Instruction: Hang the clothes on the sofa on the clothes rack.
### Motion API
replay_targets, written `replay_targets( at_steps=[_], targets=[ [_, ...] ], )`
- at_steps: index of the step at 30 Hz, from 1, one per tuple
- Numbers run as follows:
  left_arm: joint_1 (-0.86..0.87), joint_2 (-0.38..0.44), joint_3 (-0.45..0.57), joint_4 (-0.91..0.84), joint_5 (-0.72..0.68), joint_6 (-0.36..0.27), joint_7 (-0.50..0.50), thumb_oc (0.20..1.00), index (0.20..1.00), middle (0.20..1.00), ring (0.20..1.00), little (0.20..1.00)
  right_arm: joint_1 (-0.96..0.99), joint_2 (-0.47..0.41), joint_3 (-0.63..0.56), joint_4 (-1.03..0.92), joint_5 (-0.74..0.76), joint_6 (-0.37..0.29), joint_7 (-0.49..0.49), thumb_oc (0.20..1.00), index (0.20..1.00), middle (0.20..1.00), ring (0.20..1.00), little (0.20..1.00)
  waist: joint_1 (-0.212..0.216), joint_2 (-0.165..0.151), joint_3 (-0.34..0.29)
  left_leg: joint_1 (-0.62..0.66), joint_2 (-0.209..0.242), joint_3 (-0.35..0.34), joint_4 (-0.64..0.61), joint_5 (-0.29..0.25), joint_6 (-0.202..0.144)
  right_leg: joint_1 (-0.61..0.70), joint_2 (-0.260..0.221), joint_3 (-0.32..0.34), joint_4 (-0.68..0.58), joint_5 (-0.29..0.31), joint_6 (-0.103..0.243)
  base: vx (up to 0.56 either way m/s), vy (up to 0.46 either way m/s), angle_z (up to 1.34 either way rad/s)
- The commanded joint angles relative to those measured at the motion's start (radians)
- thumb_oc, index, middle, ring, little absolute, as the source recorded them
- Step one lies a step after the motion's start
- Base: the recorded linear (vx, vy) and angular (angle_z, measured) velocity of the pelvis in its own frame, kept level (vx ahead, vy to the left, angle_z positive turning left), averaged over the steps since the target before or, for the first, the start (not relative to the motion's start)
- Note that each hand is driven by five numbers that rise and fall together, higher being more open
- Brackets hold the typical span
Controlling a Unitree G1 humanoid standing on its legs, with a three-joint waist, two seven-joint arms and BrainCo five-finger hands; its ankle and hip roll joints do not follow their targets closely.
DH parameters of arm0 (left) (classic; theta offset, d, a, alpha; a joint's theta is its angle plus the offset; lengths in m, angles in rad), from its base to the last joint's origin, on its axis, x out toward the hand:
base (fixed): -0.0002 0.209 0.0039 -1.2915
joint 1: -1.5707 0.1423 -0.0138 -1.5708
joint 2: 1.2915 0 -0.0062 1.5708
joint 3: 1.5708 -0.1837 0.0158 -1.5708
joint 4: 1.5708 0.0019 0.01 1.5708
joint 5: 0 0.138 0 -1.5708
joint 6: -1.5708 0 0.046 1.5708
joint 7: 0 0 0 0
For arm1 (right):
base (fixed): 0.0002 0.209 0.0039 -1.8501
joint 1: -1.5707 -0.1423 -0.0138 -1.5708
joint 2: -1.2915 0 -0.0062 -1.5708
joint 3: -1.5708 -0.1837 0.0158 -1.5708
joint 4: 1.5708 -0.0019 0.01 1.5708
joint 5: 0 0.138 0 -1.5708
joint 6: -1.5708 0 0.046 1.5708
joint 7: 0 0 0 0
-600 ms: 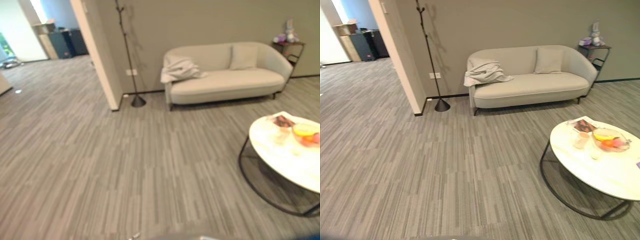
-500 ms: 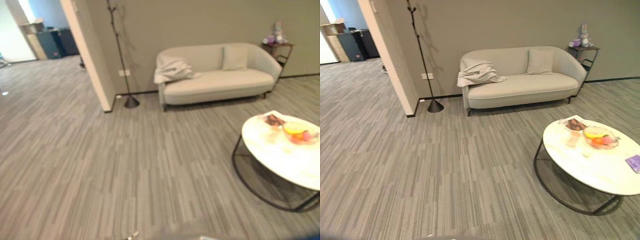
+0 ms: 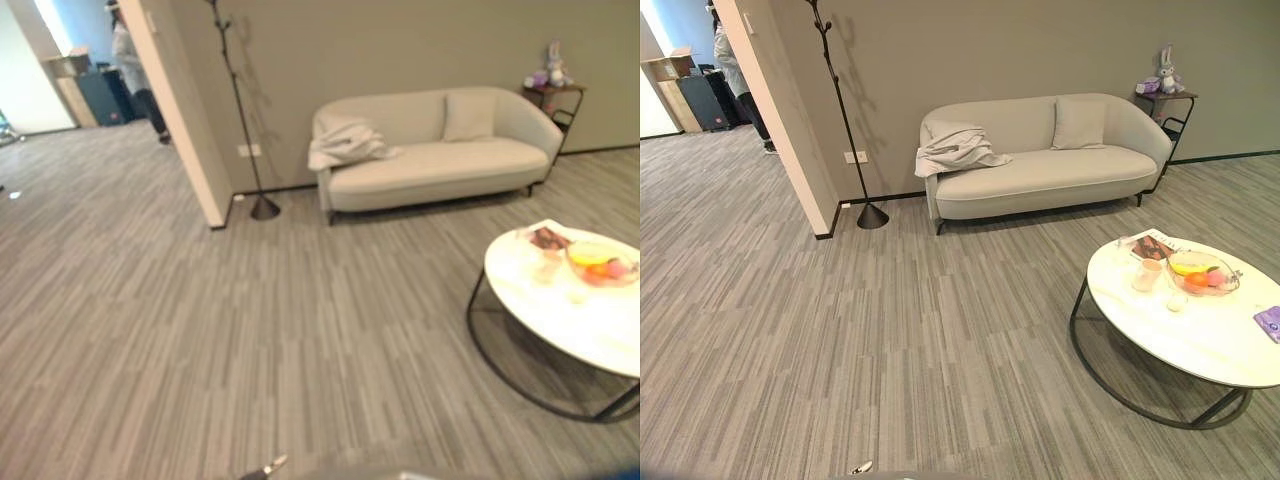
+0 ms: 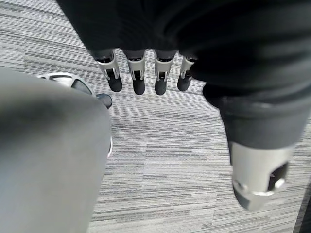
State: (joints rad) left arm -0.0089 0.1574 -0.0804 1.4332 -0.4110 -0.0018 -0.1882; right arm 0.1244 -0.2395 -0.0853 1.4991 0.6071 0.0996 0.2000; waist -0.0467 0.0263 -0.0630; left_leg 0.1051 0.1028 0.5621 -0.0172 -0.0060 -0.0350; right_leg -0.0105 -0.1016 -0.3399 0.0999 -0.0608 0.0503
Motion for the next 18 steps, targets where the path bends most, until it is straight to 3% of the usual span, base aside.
replay_targets(
  at_steps=[1, 18],
  targets=[
    [-0.022, -0.046, 0.018, 0.030, 0.054, -0.007, -0.004, 1.000, 1.000, 1.000, 1.000, 1.000, -0.070, 0.028, 0.050, 0.073, -0.027, -0.006, 0.006, 1.000, 1.000, 1.000, 1.000, 1.000, -0.018, -0.032, 0.035, 0.007, 0.013, -0.080, -0.041, 0.020, -0.042, 0.093, -0.026, -0.062, -0.186, 0.088, 0.052, 0.00, 0.000, 0.00],
    [-0.022, -0.040, -0.015, 0.050, 0.122, 0.009, 0.000, 1.000, 1.000, 1.000, 1.000, 1.000, -0.099, 0.039, 0.132, 0.050, -0.130, -0.009, 0.012, 1.000, 1.000, 1.000, 1.000, 1.000, -0.001, -0.039, 0.027, 0.010, 0.031, -0.105, -0.010, 0.010, -0.044, 0.121, -0.006, -0.071, -0.183, 0.058, 0.032, 0.01, -0.009, 0.01]
  ],
)
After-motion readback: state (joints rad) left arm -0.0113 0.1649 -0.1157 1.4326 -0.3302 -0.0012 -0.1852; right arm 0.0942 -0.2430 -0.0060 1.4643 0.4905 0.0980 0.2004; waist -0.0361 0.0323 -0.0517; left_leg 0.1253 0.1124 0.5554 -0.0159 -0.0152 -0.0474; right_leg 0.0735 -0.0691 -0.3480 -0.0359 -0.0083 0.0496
